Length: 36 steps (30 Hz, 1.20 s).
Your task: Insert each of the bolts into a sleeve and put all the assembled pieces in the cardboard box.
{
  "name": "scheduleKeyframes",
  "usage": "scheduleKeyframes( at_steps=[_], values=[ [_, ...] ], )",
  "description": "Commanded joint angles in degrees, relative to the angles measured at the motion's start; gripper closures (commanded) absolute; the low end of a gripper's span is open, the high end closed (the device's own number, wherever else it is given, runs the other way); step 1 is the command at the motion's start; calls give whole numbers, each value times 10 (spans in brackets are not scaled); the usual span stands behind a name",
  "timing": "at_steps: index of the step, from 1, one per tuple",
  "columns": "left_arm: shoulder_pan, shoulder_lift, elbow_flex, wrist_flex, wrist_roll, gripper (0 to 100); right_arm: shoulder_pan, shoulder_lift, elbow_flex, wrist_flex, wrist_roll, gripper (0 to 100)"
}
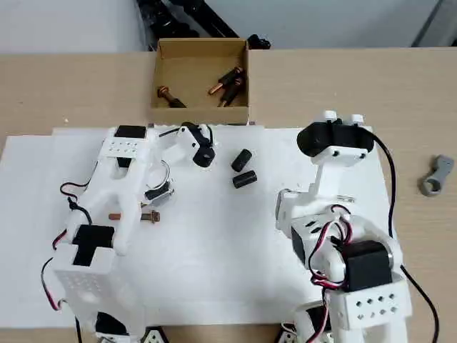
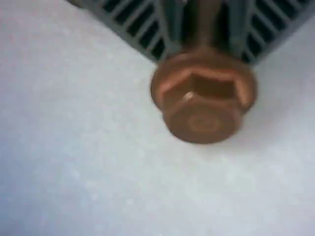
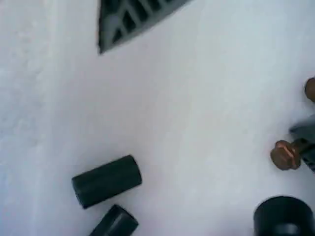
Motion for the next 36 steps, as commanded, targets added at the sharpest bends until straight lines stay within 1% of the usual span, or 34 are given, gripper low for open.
scheduleKeyframes(
  at_steps=[1, 7, 10, 14, 19, 21, 23, 27, 31, 36],
  values=[
    [-34, 0, -24, -11, 8, 994, 2, -7, -4, -4, 2, 779],
    [-75, -91, -21, -26, 72, 994, 1, -7, -4, -3, 2, 779],
    [-90, -120, -21, -26, 125, 994, 1, 0, -4, -9, -4, 779],
    [-101, -174, -19, -16, 172, 994, 1, 28, -4, -29, -82, 779],
    [-98, -265, -17, 19, 228, 994, -27, 124, -8, -79, -144, 779],
    [-98, -308, -17, 34, 253, 994, -33, 163, -11, -110, -147, 779],
    [-99, -353, -17, 48, 295, 994, -36, 203, -27, -134, -149, 779],
    [-99, -441, -17, 76, 346, 994, -36, 294, -86, -167, -161, 779],
    [-101, -525, 22, 98, 358, 994, -36, 400, -161, -172, -217, 779],
    [-103, -642, 119, 113, 357, 994, -56, 518, -243, -169, -249, 779]
  ],
)
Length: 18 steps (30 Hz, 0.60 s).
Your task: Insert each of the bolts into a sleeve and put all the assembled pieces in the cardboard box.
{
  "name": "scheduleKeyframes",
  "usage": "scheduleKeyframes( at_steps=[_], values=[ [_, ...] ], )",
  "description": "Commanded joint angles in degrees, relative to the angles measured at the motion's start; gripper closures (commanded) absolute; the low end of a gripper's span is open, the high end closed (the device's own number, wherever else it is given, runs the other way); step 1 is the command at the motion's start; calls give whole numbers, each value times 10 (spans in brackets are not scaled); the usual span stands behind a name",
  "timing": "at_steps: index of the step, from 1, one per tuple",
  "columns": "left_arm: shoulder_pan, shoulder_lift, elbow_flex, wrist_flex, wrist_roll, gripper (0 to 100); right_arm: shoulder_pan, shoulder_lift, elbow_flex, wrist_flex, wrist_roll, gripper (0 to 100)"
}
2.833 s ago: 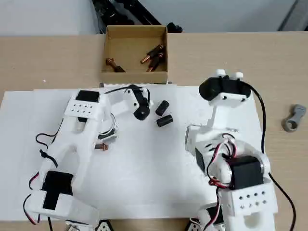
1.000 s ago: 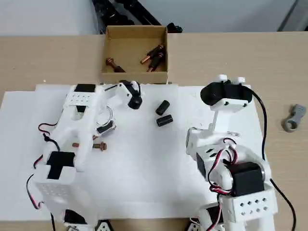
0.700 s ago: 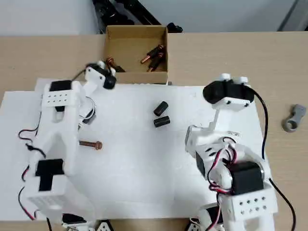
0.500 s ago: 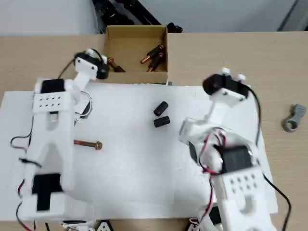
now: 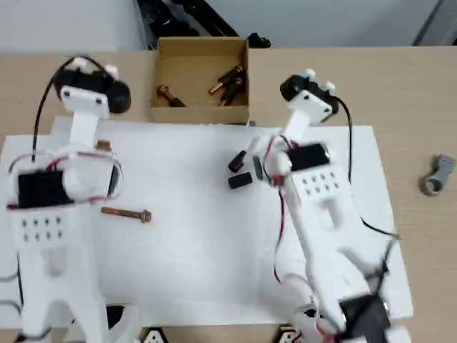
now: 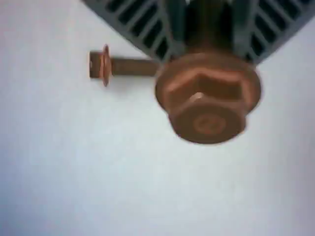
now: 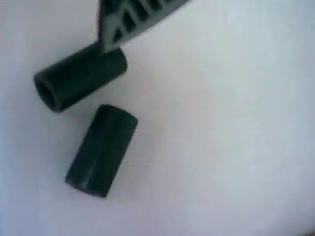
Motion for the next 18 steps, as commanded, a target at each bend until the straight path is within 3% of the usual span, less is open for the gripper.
scheduleKeyframes(
  at_steps=[1, 10, 18],
  values=[
    [-2, -101, 53, 10, 5, 994, -22, 65, -75, -7, -23, 779],
    [-11, -278, 192, 20, 25, 994, -36, 190, -193, -7, -81, 778],
    [-51, -288, 204, 18, 33, 994, -39, 262, -214, -23, -105, 778]
  ],
)
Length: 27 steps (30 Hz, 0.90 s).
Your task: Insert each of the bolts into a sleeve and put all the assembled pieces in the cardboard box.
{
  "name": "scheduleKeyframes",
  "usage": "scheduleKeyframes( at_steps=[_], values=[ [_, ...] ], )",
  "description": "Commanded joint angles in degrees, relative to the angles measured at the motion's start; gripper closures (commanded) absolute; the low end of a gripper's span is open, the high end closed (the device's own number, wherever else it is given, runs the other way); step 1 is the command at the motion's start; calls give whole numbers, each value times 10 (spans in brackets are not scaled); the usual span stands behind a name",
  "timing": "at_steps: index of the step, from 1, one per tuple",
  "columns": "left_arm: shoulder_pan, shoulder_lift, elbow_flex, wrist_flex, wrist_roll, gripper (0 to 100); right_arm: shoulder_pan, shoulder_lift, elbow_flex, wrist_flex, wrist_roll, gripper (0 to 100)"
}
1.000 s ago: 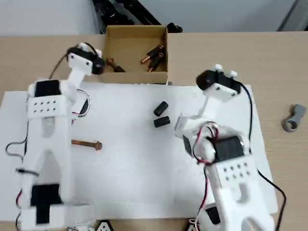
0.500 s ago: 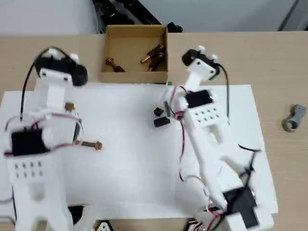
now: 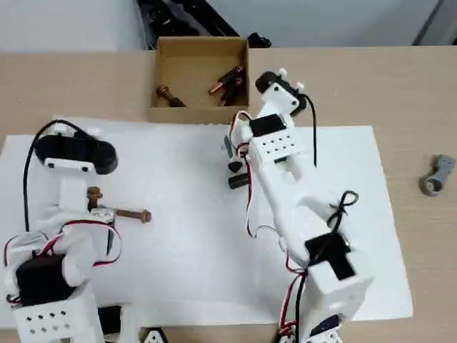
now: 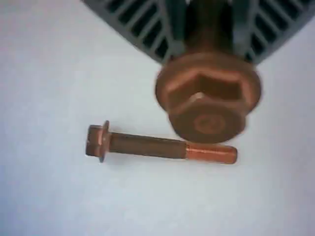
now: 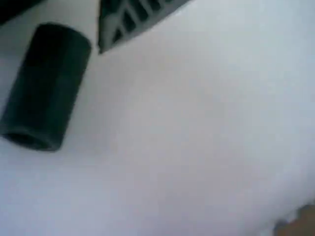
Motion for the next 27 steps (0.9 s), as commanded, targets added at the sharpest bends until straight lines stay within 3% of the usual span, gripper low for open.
scheduleKeyframes(
  at_steps=[1, 16, 23, 27],
  values=[
    [-5, -10, -4, -7, 4, 994, -4, 7, -27, -21, -5, 778],
    [-4, -6, -4, -8, 1, 994, -15, 131, -27, -145, -1, 779],
    [-3, -5, -4, -8, 1, 994, -28, 145, -27, -135, 0, 779],
    [-3, -5, -4, -8, 1, 994, -48, 145, -27, -105, 36, 779]
  ],
)
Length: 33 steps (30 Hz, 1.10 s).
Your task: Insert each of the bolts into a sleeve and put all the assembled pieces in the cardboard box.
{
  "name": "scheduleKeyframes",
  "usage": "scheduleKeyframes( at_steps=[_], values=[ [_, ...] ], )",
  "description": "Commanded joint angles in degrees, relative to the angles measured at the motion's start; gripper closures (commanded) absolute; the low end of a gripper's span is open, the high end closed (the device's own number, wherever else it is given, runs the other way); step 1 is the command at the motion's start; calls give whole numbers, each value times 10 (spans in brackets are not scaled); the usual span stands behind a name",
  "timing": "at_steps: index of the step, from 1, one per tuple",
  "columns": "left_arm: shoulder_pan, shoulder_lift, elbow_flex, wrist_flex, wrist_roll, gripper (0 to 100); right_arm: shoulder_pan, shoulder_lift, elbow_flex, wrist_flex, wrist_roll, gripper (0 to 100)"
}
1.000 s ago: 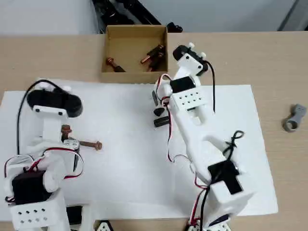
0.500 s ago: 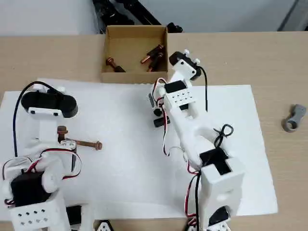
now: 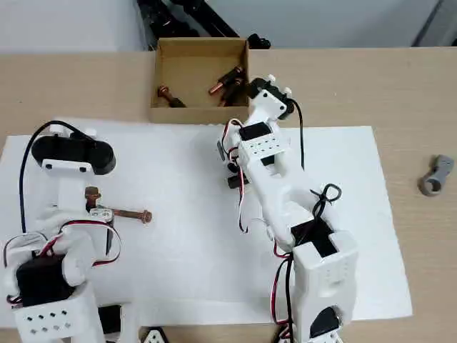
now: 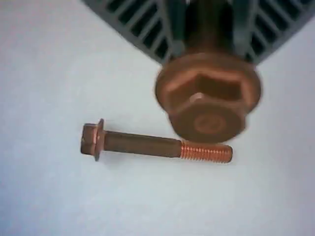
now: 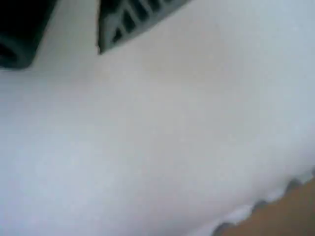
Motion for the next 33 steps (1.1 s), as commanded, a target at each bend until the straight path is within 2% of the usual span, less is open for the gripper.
scheduleKeyframes(
  at_steps=[1, 12, 19, 21, 33],
  values=[
    [-1, -4, -4, -8, 1, 994, -36, 22, -11, 17, 22, 779],
    [-3, -8, -3, -8, 1, 994, -44, 26, -11, 44, 30, 788],
    [-3, -7, -3, -8, 1, 994, -36, 27, -11, 48, 29, 964],
    [-3, -8, -3, -8, 1, 994, -36, 27, -11, 48, 50, 991],
    [-3, -9, -3, -8, 1, 994, 1, -8, -11, 58, 72, 991]
  ],
)
